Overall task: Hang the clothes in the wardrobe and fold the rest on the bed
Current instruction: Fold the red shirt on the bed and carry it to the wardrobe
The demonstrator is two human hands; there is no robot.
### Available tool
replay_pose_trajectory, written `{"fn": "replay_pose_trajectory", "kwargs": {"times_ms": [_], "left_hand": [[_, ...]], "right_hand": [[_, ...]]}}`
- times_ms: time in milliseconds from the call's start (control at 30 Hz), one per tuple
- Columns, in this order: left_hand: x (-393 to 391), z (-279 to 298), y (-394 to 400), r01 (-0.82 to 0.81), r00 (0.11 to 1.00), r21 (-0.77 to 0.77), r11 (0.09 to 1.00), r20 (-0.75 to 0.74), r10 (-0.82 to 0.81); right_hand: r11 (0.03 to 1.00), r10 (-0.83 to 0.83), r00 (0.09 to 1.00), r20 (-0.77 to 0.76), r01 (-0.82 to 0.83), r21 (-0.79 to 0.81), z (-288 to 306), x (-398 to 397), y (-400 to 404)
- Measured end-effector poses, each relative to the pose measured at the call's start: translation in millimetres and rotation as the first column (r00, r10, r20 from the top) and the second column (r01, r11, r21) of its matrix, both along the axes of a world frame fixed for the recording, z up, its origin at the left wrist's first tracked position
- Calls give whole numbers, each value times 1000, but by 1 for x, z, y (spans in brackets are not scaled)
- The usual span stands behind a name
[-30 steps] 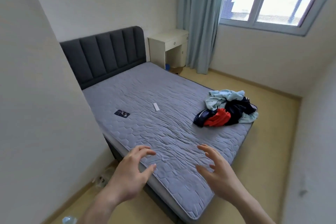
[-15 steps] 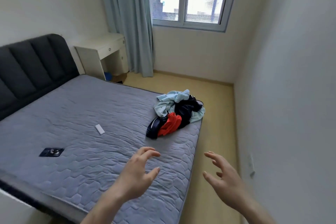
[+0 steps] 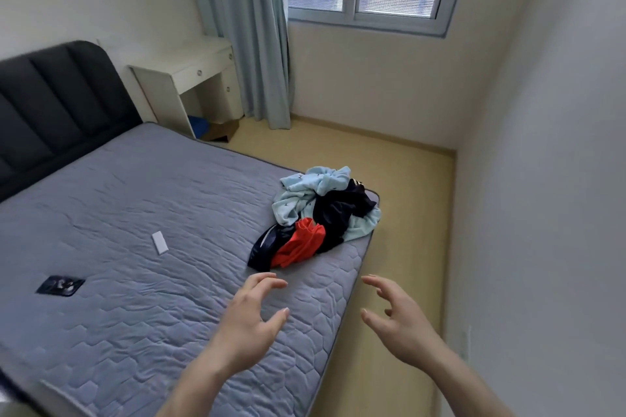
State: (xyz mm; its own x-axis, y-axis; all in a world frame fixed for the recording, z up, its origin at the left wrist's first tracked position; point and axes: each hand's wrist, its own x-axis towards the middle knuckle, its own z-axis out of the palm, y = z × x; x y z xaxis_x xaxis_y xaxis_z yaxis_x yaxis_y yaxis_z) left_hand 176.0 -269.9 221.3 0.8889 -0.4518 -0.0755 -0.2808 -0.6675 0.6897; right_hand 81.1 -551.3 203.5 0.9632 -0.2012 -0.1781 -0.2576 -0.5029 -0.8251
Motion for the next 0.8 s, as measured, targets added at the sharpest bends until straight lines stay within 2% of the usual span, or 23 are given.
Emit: {"fn": "replay_pose_trajectory", "kwargs": {"times_ms": [133,367,467,800], "left_hand": [[20,-8,-18,-79,995,17,997,-52,79],[86,-33,4,-254,959,87,963,-109,263],[127,-56,1,-302,942,94,949,-126,312],[264,-139,-93,-257,878,115,960,-388,281]], "right_hand": [[997,75,996,-51,-74,18,-15,56,-30],[969,246,959,-144,-243,40,-46,160,-43],[967,253,951,-176,-251,30,-56,204,-52],[971,239,921,-308,-237,43,-106,324,-114]]}}
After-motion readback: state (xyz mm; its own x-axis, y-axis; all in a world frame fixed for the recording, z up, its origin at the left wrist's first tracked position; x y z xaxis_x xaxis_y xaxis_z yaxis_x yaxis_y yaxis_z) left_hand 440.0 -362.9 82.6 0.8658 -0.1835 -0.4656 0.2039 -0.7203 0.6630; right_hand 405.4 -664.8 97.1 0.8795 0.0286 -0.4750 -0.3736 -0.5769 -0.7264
